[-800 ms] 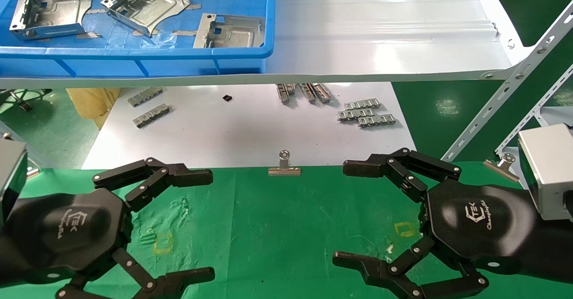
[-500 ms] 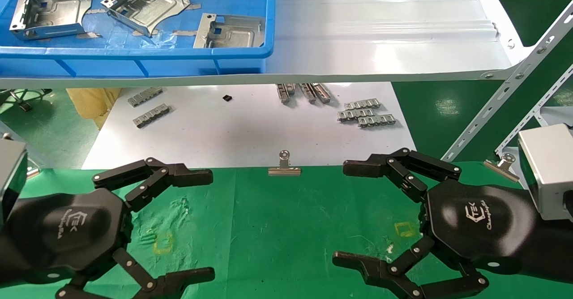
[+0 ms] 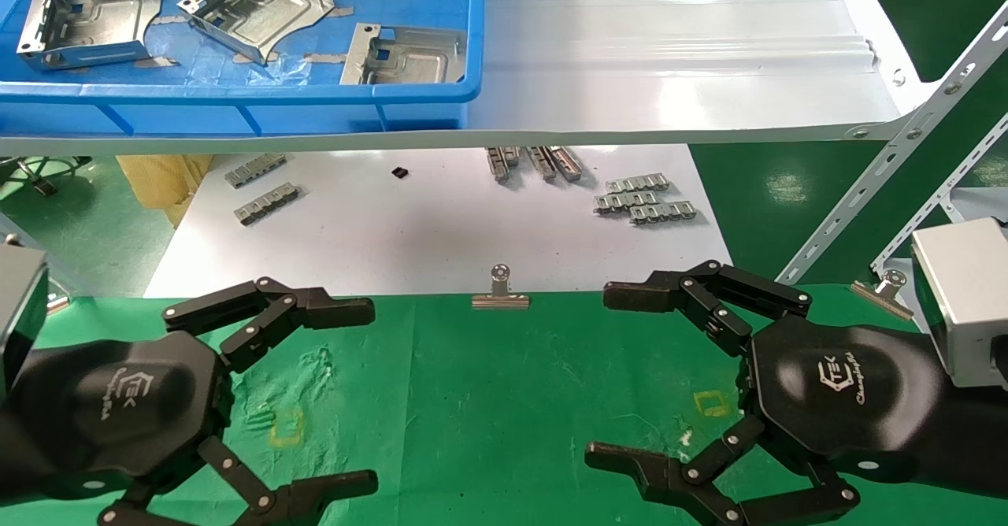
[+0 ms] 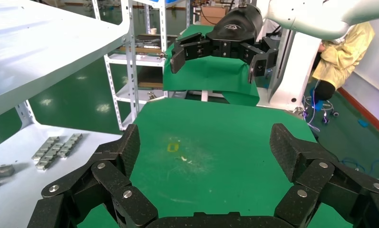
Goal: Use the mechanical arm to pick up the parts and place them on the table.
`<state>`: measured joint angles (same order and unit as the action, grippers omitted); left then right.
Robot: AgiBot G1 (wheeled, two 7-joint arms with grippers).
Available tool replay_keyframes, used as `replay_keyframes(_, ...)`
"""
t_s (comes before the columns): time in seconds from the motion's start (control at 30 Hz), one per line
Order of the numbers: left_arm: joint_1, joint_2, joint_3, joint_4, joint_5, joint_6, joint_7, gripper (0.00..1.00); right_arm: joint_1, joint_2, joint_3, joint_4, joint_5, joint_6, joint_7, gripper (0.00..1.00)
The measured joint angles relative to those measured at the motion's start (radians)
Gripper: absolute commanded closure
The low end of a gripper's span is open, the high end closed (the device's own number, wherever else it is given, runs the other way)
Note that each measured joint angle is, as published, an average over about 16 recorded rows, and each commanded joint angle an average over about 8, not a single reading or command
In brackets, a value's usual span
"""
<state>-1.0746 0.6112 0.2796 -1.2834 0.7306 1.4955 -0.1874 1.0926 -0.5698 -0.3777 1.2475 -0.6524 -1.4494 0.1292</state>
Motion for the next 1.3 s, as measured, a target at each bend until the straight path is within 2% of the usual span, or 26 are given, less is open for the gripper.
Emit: replay_keyframes(1.3,0.0,0.0,0.0,0.0,0.0,0.0,0.0,0.0,0.0,0.0,0.0,0.0,0.0,0.0,0.0,0.0)
